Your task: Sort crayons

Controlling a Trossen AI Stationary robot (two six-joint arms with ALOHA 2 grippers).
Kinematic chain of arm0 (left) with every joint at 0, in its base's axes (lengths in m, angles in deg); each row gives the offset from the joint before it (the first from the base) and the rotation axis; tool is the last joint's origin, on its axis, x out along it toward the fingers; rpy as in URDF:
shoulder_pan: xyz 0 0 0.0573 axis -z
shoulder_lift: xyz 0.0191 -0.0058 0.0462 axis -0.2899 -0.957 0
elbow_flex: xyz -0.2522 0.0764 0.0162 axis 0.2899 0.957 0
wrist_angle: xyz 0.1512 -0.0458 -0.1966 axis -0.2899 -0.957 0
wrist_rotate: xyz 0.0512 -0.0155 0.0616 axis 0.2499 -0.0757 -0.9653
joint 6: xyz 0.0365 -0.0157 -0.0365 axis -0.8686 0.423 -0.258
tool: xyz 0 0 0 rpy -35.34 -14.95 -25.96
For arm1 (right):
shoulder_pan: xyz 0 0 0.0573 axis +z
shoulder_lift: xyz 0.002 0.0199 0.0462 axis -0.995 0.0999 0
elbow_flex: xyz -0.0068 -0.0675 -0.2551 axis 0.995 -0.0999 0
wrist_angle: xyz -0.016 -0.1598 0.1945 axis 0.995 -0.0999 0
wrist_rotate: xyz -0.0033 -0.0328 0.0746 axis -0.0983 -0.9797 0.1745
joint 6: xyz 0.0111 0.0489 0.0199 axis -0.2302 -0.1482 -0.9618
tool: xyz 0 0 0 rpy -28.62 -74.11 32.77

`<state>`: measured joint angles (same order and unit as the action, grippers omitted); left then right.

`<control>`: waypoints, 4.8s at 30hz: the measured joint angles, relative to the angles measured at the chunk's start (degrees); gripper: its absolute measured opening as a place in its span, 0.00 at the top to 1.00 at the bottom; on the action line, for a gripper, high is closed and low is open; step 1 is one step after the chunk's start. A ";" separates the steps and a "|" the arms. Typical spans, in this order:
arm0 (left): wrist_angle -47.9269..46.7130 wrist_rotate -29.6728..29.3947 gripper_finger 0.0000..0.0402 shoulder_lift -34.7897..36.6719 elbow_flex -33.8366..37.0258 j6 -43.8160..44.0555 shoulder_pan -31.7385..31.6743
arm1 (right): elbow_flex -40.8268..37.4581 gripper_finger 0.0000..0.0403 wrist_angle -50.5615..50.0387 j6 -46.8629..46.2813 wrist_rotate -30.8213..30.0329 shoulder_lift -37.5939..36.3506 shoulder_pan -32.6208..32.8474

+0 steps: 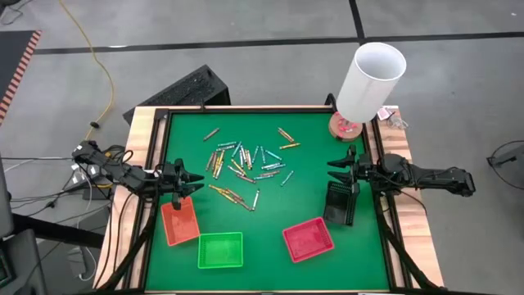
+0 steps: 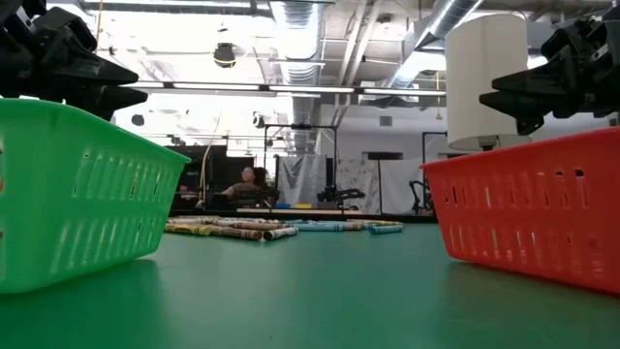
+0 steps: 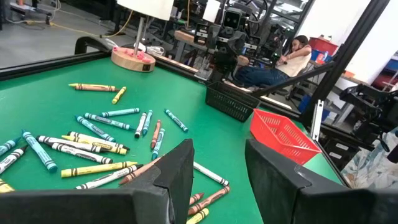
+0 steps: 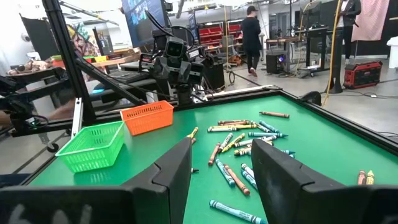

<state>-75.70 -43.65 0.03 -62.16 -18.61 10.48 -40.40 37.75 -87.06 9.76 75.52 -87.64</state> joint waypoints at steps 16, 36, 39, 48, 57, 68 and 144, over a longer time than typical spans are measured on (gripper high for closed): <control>0.02 -0.28 0.66 0.00 0.00 -1.95 -0.02 | -0.01 0.56 0.02 0.00 0.00 0.01 0.00; 0.11 -2.15 0.66 0.02 0.01 -13.64 -0.08 | 0.00 0.56 0.15 10.98 0.19 0.00 -0.22; 0.20 -2.50 0.66 0.02 0.00 -13.71 -0.11 | 0.00 0.56 0.09 -6.24 0.96 0.00 0.66; 0.48 -2.51 0.66 0.02 0.01 -13.29 -0.22 | -0.02 0.56 4.72 -18.97 -8.87 0.00 0.97; 0.87 -1.46 0.66 0.02 0.00 -12.35 -0.22 | 1.54 0.56 15.06 -23.62 -20.09 0.66 0.97; 8.39 -1.98 0.66 0.02 0.01 -14.66 -0.55 | 22.63 0.56 14.36 1.13 -21.86 27.91 1.10; -1.16 -13.05 0.66 0.02 -5.66 -8.30 -0.55 | 69.46 0.69 -28.48 43.46 -4.69 102.16 -19.63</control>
<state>-76.86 -56.70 0.05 -67.82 -26.92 9.93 29.06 9.27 -43.60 5.07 177.68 -107.26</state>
